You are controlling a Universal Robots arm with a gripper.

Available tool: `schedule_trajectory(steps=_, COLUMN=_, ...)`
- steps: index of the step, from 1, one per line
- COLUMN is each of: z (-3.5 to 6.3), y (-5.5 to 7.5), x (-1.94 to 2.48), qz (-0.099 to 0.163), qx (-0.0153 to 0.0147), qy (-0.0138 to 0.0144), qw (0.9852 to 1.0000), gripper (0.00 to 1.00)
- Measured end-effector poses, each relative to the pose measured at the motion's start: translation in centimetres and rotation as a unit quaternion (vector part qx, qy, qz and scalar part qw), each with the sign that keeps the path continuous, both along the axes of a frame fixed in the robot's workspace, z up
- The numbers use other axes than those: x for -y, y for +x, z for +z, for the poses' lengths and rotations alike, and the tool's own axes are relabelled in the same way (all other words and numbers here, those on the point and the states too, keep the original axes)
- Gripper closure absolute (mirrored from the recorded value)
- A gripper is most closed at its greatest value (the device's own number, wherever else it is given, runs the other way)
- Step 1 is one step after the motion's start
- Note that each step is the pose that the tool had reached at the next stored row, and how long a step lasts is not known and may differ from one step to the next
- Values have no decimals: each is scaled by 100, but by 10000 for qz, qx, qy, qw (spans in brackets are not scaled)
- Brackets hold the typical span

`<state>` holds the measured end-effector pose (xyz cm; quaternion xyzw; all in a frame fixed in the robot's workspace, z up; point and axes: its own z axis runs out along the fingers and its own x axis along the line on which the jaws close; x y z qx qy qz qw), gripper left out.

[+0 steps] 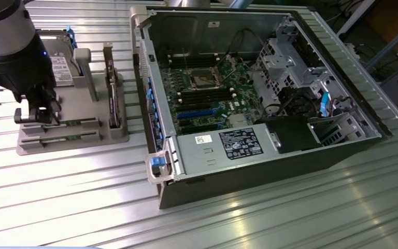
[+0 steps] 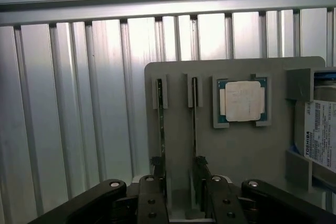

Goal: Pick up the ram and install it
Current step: 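Pick up the ram and move it above insertion slot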

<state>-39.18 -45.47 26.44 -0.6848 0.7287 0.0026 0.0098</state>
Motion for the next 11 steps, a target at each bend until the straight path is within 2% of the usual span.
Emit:
schedule_trajectory(steps=3, z=-124, y=-6, x=41, qz=6, qx=0, qy=0, qw=10000, gripper=64)
schedule_trajectory(steps=6, z=-133, y=-5, x=46, qz=8, qx=-8, qy=1, qw=10000, gripper=64)
schedule_trajectory(steps=8, z=-158, y=-6, x=75, qz=7, qx=-13, qy=0, qw=10000, gripper=64)
schedule_trajectory(steps=11, z=-169, y=-6, x=78, qz=7, qx=-22, qy=0, qw=10000, gripper=64)
